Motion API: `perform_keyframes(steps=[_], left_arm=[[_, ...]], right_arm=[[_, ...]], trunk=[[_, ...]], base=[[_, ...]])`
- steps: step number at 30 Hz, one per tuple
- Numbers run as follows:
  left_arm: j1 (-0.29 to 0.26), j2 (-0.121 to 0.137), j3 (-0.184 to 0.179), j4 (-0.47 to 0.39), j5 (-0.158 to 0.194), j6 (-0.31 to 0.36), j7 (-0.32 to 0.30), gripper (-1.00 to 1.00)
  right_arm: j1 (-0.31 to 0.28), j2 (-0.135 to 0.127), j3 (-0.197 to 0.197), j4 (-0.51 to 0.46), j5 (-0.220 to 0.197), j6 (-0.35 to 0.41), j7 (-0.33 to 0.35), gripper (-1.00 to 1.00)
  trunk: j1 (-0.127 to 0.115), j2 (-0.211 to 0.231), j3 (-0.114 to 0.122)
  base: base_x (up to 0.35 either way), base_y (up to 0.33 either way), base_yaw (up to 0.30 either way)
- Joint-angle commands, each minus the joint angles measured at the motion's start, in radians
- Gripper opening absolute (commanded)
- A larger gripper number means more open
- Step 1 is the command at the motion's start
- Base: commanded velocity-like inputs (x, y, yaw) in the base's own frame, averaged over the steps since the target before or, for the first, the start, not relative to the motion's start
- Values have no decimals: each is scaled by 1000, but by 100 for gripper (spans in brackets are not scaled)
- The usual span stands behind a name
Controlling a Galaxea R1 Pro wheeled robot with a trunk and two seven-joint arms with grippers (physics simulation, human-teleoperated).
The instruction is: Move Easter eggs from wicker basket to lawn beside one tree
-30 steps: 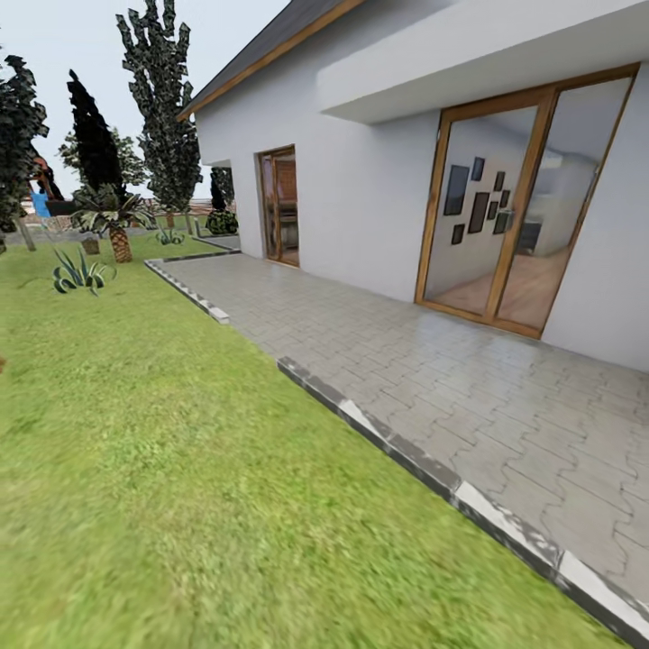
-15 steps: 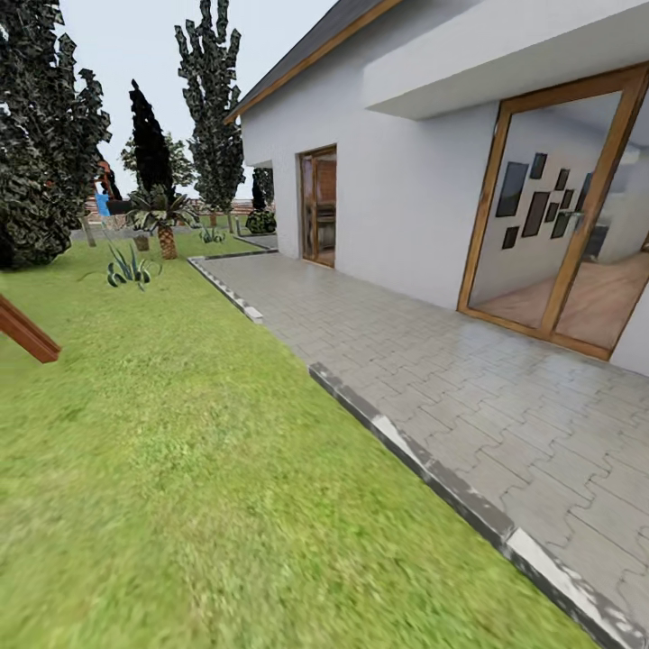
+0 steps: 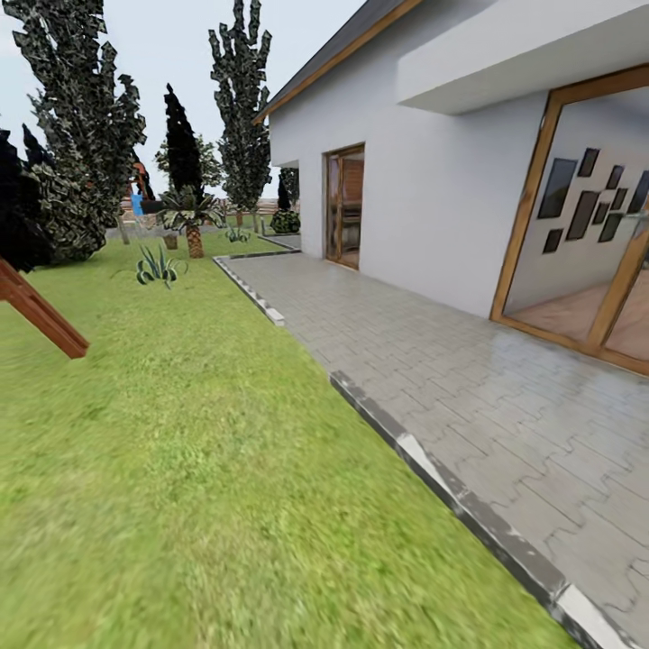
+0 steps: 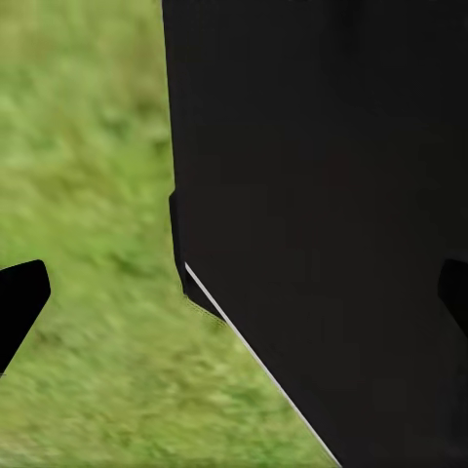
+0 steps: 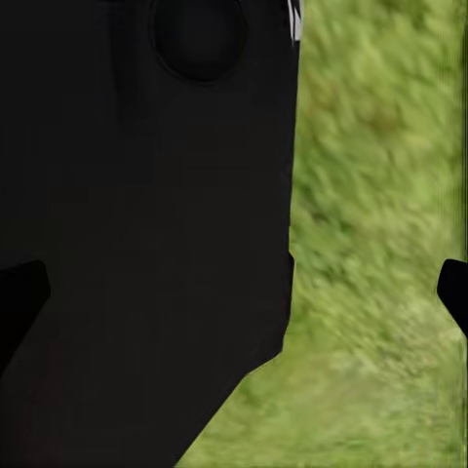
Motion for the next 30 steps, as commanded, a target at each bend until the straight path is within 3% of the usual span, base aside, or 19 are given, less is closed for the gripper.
perform_keyframes(steps=[1, 30], left_arm=[[1, 0, 0, -2, -1, 0, 0, 100], [1, 0, 0, -2, -1, 0, 0, 100]], right_arm=[[0, 0, 0, 0, 0, 0, 0, 100], [0, 0, 1, -1, 0, 0, -1, 100]], trunk=[[1, 0, -1], [1, 0, -1]], base=[[333, 0, 254], [333, 0, 258]])
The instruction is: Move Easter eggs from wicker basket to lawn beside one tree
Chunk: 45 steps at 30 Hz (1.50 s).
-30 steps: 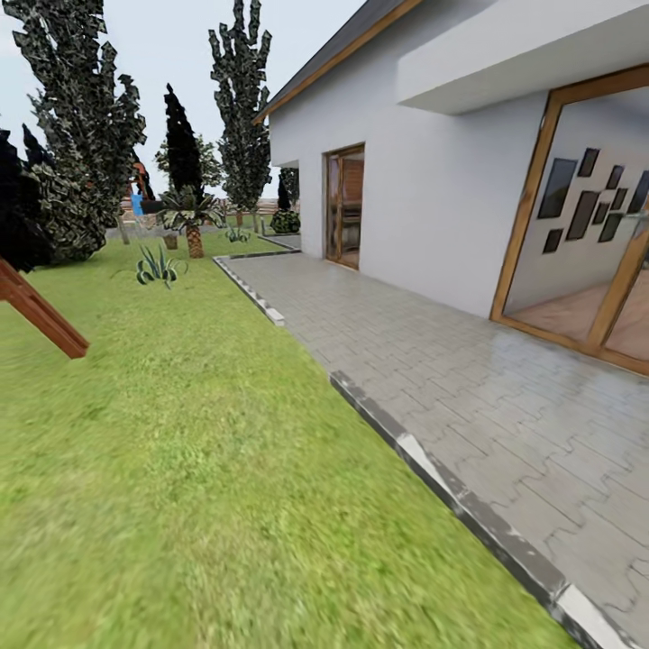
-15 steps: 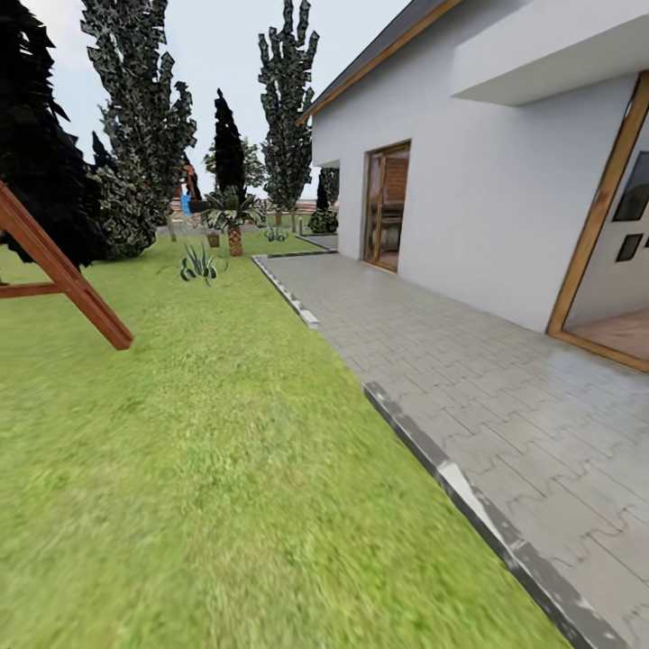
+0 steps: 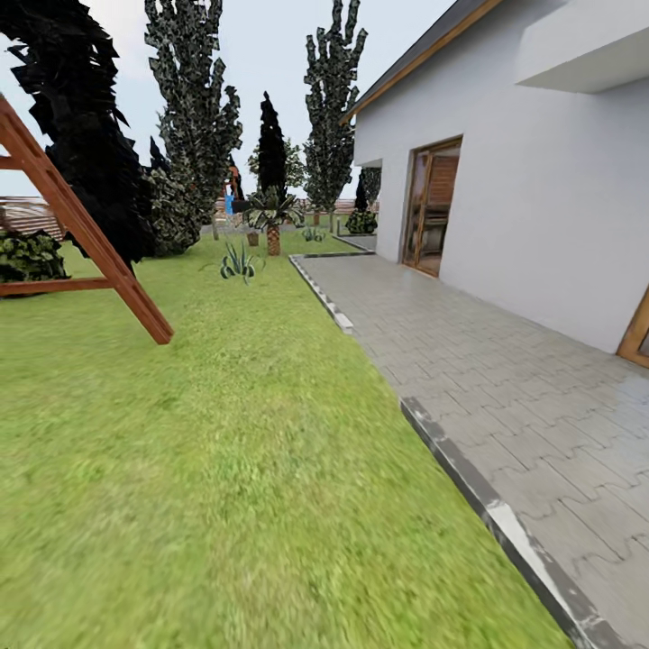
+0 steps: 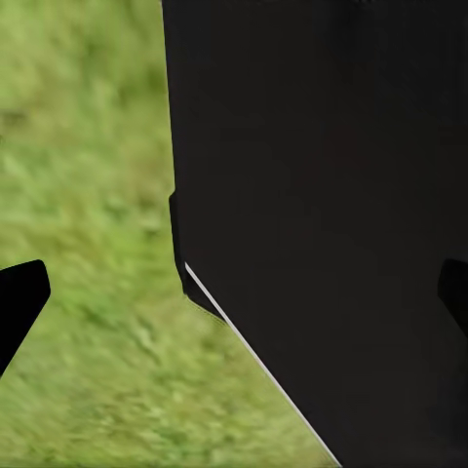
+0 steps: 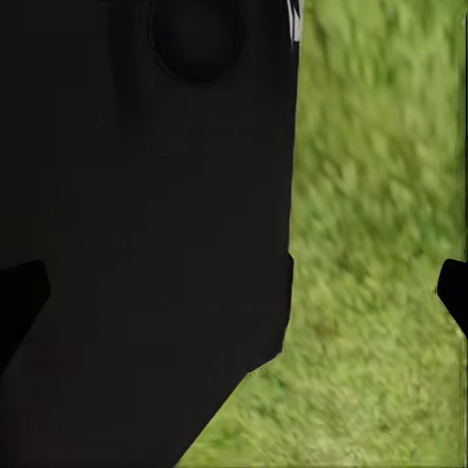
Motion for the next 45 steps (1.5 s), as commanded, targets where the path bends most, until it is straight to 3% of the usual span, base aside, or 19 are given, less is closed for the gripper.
perform_keyframes(steps=[1, 20, 45], left_arm=[[0, 0, 0, -2, -1, 0, 0, 100], [0, 0, 0, -2, -1, 0, 0, 100], [1, 0, 0, -3, -1, 0, 0, 100]], right_arm=[[0, 0, 0, 0, 0, 0, 0, 100], [0, -1, 0, 0, 0, 0, 0, 100], [0, -1, 0, 0, 1, 0, 0, 100]], trunk=[[1, 0, -1], [1, 0, -1], [1, 0, -1]], base=[[333, 0, 258], [332, 0, 246], [332, 0, 8]])
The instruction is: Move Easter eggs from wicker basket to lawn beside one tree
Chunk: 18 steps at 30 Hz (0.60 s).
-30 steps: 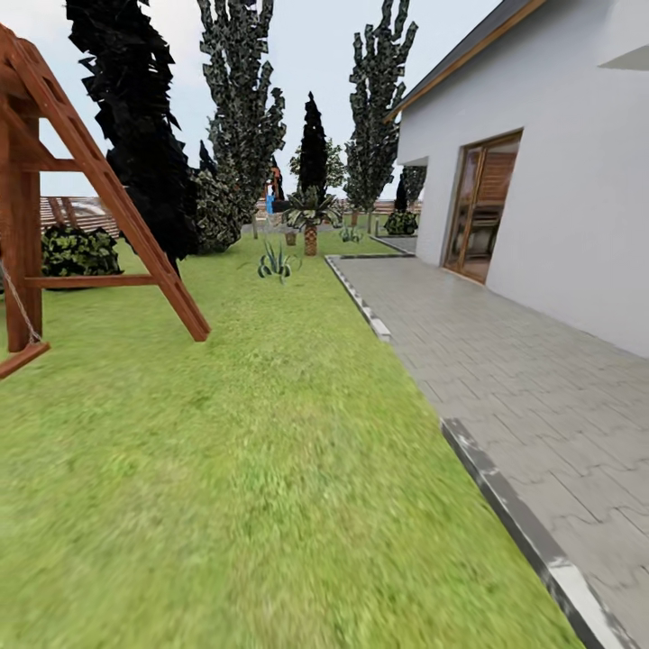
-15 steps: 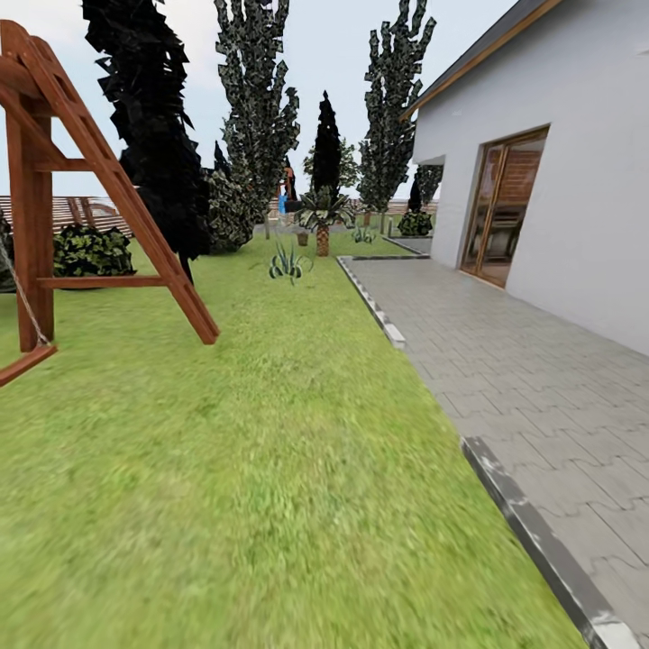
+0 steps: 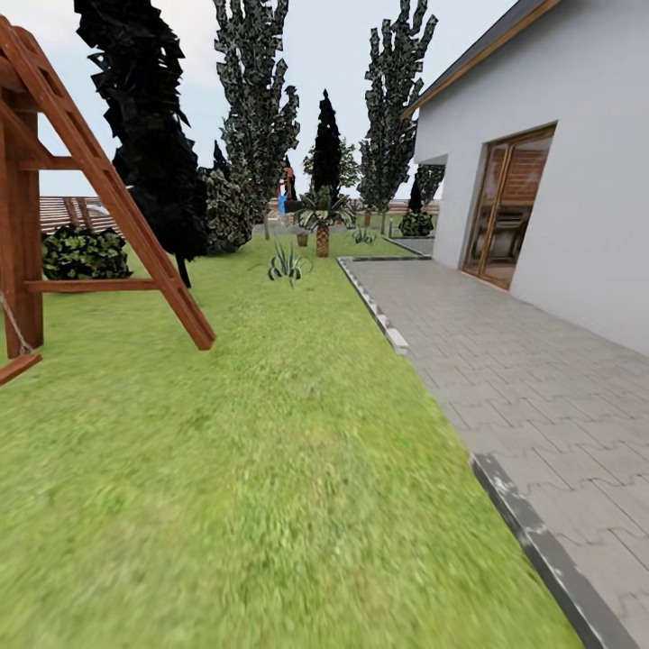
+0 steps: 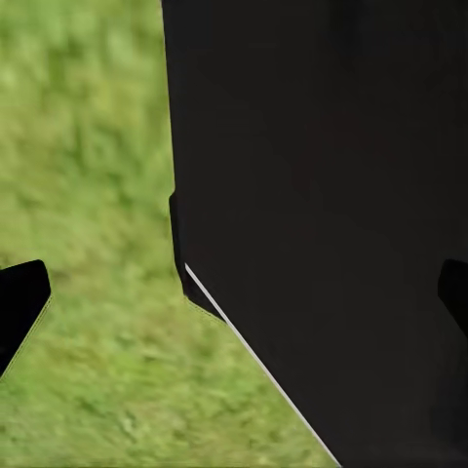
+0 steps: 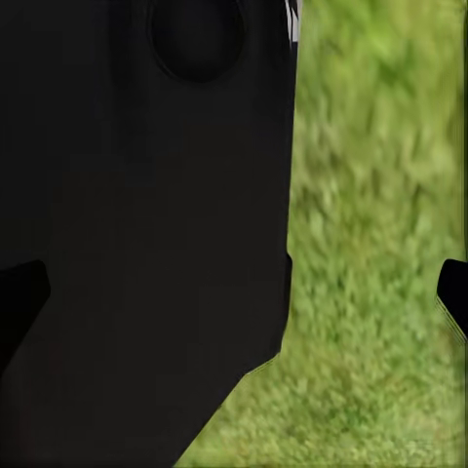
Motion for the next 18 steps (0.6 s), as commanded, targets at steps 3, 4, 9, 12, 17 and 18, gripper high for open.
perform_keyframes(steps=[3, 4, 9, 12, 17, 18], left_arm=[[1, 0, 0, -2, -1, 0, 0, 100], [1, 0, 0, -2, -1, 0, 0, 100], [1, 0, 0, -2, -1, 0, 0, 100], [1, 0, 0, -2, -1, 0, 0, 100], [0, 0, 0, -2, -1, 0, 0, 100], [0, 0, 0, -2, -1, 0, 0, 100]], right_arm=[[0, 0, 0, 0, 1, 0, 0, 100], [0, 0, 0, 0, 1, 0, 0, 100], [1, 0, 0, 0, 1, 0, 0, 100], [0, 0, 0, -1, 1, 0, 0, 100], [1, 0, 0, -1, 1, 0, 0, 100], [1, 0, 0, -1, 1, 0, 0, 100]], trunk=[[1, 0, -1], [1, 0, -1], [1, 0, -1], [1, 0, -1], [1, 0, -1], [1, 0, -1]], base=[[333, 0, 0], [333, 0, 0], [333, 0, 0], [333, 0, 0], [333, 0, 0], [333, 0, 0]])
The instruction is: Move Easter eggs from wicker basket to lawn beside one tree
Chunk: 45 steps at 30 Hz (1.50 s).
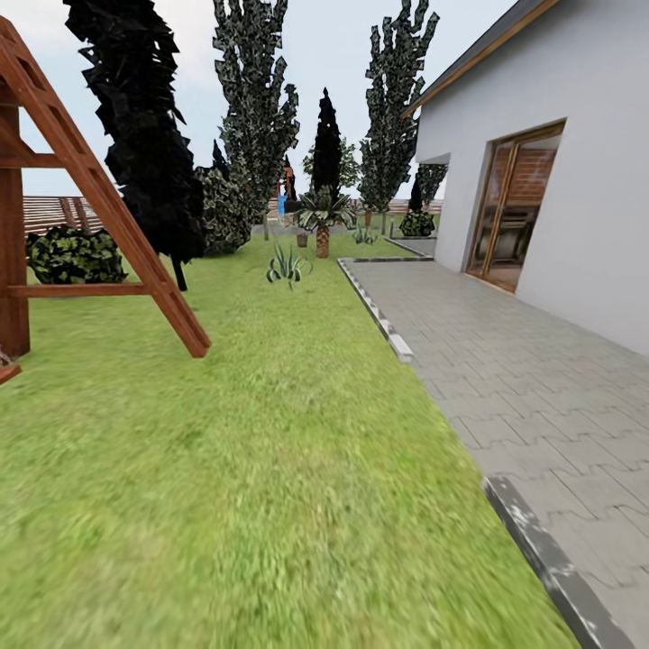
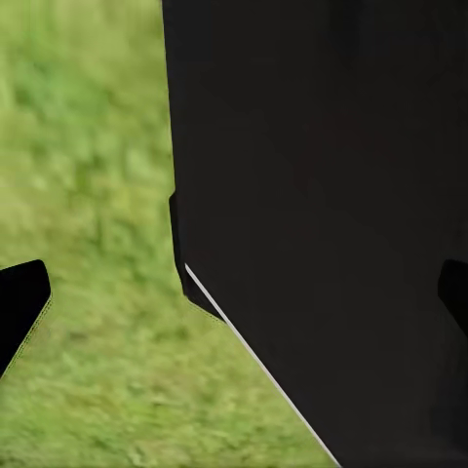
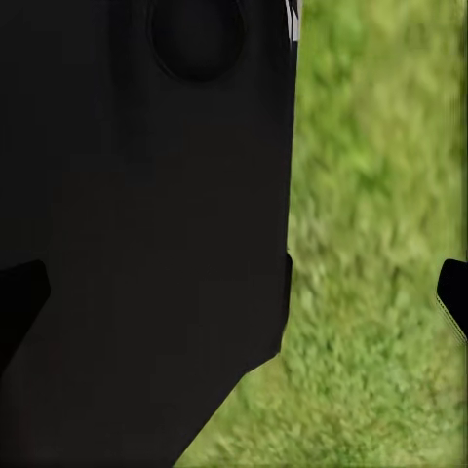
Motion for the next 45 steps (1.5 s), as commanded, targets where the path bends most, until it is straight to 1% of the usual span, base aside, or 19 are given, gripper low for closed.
perform_keyframes(steps=[1, 32, 39, 45], left_arm=[[0, 0, 0, -2, -1, 0, 0, 100], [1, 0, 0, -2, -1, 0, 0, 100], [1, 0, 0, -2, -1, 0, 0, 100], [0, 0, 0, -2, -1, 0, 0, 100]], right_arm=[[0, 0, 0, 0, 0, 0, 0, 100], [0, 0, 0, -1, -1, 0, 0, 100], [0, 0, 0, -1, -1, 0, 0, 100], [0, 0, 0, 0, -1, 0, 0, 100]], trunk=[[1, 0, -1], [1, 0, -1], [1, 0, -1], [1, 0, -1]], base=[[333, 0, 0], [333, 0, 0], [333, 0, 171], [333, 0, 34]])
